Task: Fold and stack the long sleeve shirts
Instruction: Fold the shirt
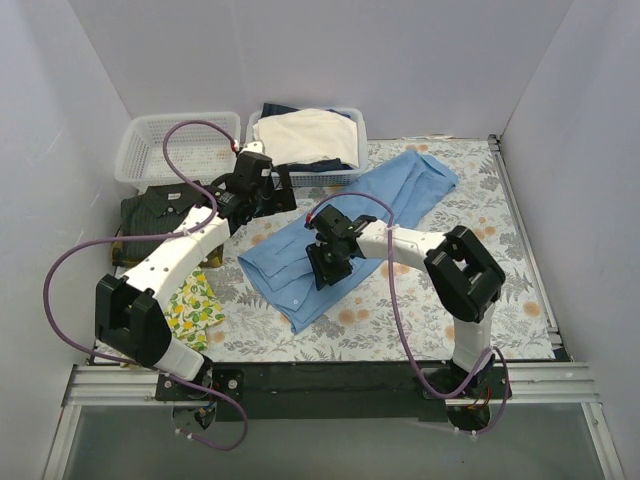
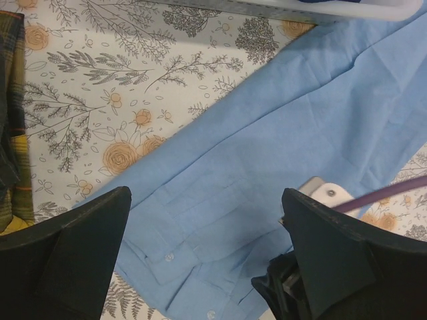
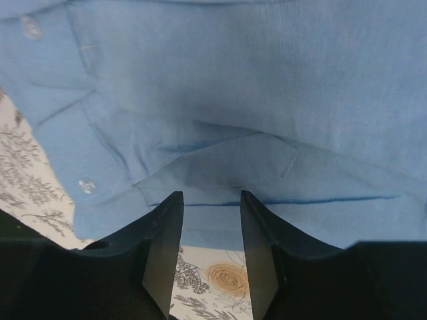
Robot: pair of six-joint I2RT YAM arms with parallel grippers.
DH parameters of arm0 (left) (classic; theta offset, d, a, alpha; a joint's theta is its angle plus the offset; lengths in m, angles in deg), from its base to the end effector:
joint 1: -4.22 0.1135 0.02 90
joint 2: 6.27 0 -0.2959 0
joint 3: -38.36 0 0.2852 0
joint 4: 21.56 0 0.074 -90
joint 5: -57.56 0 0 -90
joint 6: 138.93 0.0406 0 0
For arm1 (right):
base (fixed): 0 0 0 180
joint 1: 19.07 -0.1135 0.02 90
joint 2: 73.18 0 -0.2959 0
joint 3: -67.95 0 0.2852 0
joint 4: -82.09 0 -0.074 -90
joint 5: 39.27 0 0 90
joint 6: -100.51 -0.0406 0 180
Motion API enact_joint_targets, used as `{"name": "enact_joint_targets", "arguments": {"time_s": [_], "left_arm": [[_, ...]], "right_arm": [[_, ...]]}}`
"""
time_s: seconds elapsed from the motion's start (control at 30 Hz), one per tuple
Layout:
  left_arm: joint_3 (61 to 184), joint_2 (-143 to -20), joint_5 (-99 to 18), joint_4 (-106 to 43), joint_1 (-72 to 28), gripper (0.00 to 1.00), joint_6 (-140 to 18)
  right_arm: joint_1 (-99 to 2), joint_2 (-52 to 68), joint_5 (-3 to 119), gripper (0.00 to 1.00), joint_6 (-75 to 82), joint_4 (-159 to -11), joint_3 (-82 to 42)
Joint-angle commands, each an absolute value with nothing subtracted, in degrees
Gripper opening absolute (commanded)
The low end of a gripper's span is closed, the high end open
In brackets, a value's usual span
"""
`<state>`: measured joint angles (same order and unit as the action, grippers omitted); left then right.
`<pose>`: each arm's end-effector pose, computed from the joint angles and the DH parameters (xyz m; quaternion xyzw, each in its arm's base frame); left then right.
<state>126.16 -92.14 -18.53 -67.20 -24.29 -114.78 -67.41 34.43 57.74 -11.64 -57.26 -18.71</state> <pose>0.3260 -0.1660 0.3399 -0.3373 0.8495 -0.2105 0.3469 0.2823 0.3247 0.1930 -0.2338 0.9391 0.1897 0.1658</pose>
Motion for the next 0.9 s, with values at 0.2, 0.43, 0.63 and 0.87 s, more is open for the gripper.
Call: {"name": "enact_joint_targets", "arguments": {"time_s": [0.2,0.43,0.63,0.87], "left_arm": [[124.95,-90.65,-25.15,-67.63,-22.24,0.98,-116.17],[122.40,-90.47,-28.92,-67.19,-22.24,0.98,-115.20],[118.71,-90.38,-35.23,-66.22,-22.24,0.98,-113.18],[114.67,-94.42,-44.65,-66.49,-22.32,0.98,-110.81]], "right_arm": [[-66.62,34.67,56.54,0.47,-10.32,-54.57,-7.93],[-59.87,22.55,55.30,0.48,-13.83,-54.04,6.49],[-50.38,13.58,55.22,0.48,-15.24,-50.18,13.53],[-48.25,4.88,57.15,0.49,-17.44,-48.59,12.48]]}}
